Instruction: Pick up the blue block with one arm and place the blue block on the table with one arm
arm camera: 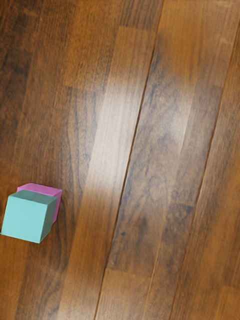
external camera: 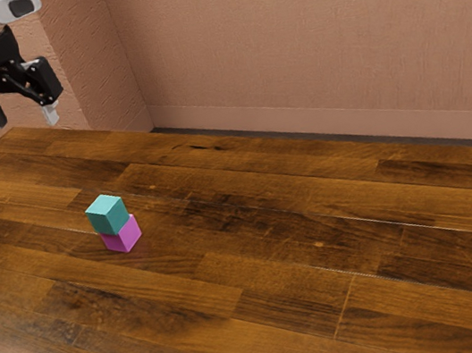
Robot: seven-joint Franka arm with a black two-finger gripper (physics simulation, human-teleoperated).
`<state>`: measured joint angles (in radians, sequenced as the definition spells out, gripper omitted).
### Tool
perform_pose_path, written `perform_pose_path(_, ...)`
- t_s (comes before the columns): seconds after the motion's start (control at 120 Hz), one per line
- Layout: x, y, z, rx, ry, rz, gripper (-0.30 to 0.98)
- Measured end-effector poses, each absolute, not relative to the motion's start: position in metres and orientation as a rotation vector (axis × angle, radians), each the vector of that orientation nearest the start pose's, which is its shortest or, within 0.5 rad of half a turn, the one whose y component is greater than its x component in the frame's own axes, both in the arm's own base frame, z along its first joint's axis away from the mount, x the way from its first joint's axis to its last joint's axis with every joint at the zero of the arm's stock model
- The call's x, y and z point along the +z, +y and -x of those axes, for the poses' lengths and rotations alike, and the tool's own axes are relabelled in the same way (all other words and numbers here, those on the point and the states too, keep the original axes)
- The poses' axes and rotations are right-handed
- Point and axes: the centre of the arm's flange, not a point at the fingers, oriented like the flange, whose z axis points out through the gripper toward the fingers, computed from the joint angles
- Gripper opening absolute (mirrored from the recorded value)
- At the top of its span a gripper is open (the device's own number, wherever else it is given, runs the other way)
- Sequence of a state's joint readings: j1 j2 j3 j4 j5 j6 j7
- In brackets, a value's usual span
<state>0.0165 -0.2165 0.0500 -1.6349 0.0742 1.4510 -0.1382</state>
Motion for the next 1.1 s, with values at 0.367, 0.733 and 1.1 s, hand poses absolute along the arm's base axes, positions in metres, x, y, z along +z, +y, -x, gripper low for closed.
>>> perform_pose_path(0.367, 0.607, 0.078, -0.468, 0.139, -0.456, 2.992, 0.69)
perform_pose_path(0.733, 0.500, 0.094, -0.498, -0.027, -0.439, 3.001, 0.69)
perform_pose_path(1.1, 0.433, 0.140, -0.539, -0.085, -0.447, 3.046, 0.69)
